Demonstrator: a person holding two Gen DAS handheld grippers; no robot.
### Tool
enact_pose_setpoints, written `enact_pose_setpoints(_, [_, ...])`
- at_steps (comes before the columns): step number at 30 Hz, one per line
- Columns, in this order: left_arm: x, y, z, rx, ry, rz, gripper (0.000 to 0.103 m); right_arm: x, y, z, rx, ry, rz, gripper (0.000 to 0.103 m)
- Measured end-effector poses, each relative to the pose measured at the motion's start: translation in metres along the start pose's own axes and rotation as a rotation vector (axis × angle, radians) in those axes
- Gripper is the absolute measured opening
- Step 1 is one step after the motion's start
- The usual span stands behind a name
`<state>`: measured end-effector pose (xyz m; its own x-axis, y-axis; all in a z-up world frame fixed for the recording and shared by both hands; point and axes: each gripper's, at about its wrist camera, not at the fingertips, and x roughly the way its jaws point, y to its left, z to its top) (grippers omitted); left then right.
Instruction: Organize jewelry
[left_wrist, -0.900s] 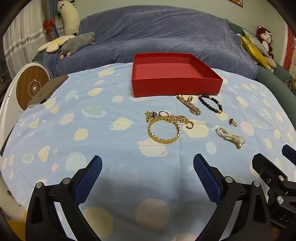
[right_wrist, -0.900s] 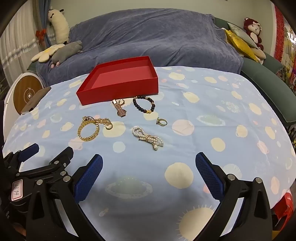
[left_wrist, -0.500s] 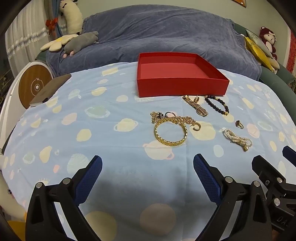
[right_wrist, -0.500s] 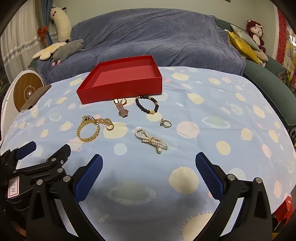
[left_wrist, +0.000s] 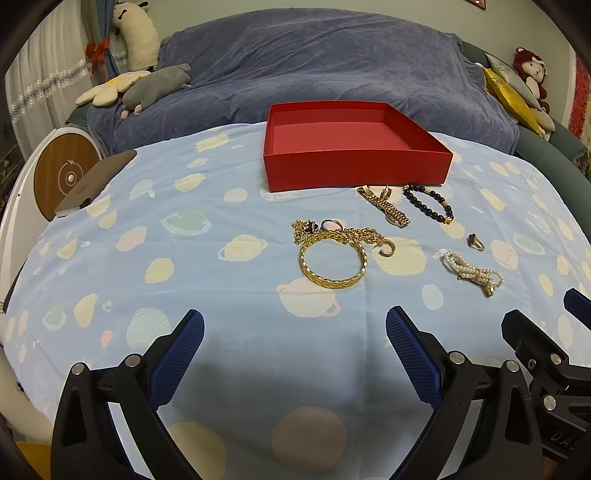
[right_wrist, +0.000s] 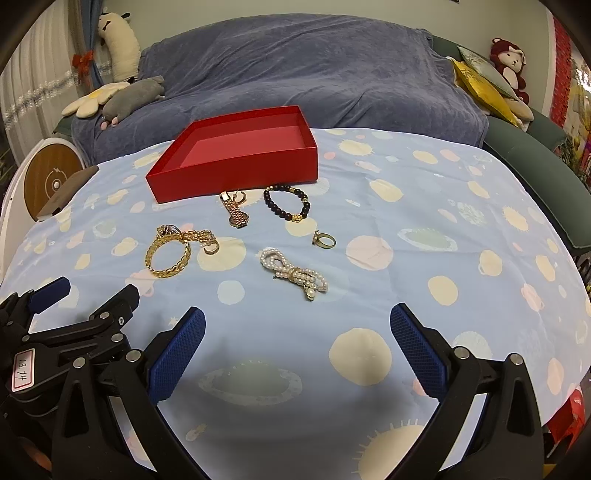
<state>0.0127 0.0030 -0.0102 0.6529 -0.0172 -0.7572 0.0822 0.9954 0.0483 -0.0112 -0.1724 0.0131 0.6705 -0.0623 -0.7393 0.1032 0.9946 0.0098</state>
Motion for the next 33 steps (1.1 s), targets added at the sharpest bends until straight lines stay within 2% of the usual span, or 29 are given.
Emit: enact_pose_setpoints(33, [0.0025, -0.0028, -0.0027, 0.001, 0.006, 0.002, 0.096, 0.0022, -0.0024, -0.0020, 0.003, 0.007, -0.001, 0.098])
